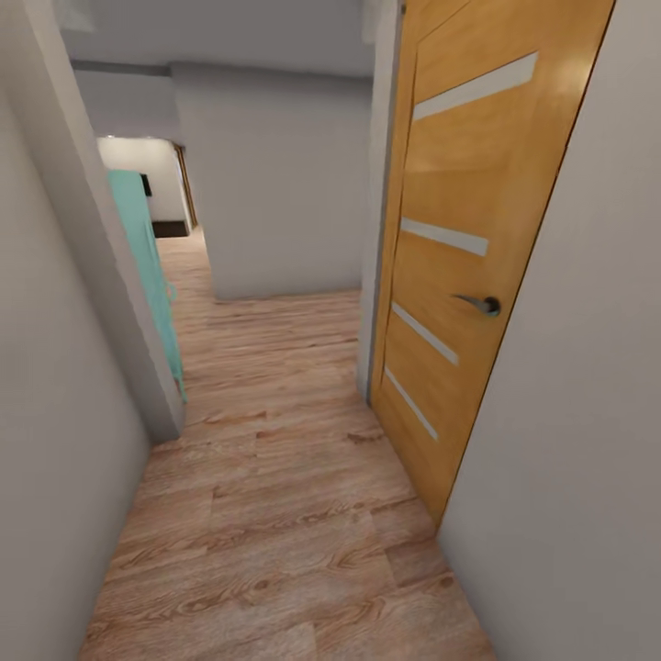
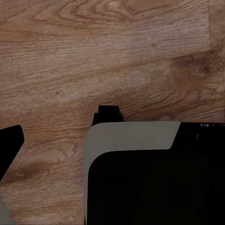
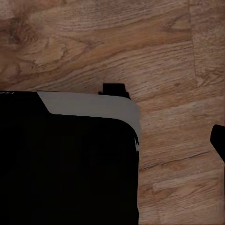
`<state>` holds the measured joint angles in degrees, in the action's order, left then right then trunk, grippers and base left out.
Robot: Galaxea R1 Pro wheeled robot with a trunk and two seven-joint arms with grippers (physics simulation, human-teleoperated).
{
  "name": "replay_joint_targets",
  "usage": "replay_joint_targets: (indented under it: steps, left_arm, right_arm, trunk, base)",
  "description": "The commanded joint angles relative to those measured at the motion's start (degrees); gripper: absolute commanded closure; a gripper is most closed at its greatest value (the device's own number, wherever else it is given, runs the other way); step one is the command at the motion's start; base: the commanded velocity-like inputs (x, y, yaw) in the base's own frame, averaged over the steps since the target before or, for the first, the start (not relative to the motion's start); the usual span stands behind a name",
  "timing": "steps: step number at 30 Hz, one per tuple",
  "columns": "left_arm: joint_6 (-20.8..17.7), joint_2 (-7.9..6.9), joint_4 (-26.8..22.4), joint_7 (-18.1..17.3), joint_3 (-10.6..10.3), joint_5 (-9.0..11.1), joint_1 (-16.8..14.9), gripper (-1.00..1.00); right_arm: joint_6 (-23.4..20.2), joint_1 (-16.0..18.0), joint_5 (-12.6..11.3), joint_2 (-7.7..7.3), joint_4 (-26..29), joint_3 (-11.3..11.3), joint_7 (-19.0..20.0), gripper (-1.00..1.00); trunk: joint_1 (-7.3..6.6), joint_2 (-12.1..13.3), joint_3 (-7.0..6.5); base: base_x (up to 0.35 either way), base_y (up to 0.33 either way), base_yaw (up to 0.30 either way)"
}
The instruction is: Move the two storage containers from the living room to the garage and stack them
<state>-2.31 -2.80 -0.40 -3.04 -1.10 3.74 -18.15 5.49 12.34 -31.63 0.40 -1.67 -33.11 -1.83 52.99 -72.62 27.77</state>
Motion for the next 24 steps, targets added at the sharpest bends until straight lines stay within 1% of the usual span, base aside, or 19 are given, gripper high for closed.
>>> replay_joint_targets:
  steps: [1, 7, 9, 24]
  left_arm:
    - [-0.2, -0.01, 0.0, -0.2, -0.1, 0.4, 0.0, -1.00]
    - [-0.2, -0.01, 0.0, -0.2, -0.1, 0.4, 0.0, -1.00]
    - [-0.2, -0.01, 0.0, -0.2, -0.1, 0.4, 0.0, -1.00]
    - [-0.2, -0.01, 0.0, -0.2, -0.1, 0.4, 0.0, -1.00]
  right_arm:
    - [0.3, 0.1, -0.4, 0.04, -0.2, -0.5, 0.0, -1.00]
    - [0.4, 0.1, -0.4, 0.03, -0.2, -0.5, 0.0, -1.00]
    - [0.5, 0.1, -0.4, 0.02, -0.2, -0.5, 0.0, -1.00]
    - [0.8, 0.1, -0.4, -0.04, -0.2, -0.5, 0.0, -1.00]
  trunk:
    - [0.03, 0.0, 0.05]
    - [0.03, 0.0, 0.05]
    - [0.03, 0.0, 0.05]
    - [0.03, 0.0, 0.05]
  base:
    - [0.290, 0.000, 0.270]
    - [0.290, 0.000, 0.270]
    - [0.290, 0.000, 0.143]
    - [0.286, 0.000, 0.014]
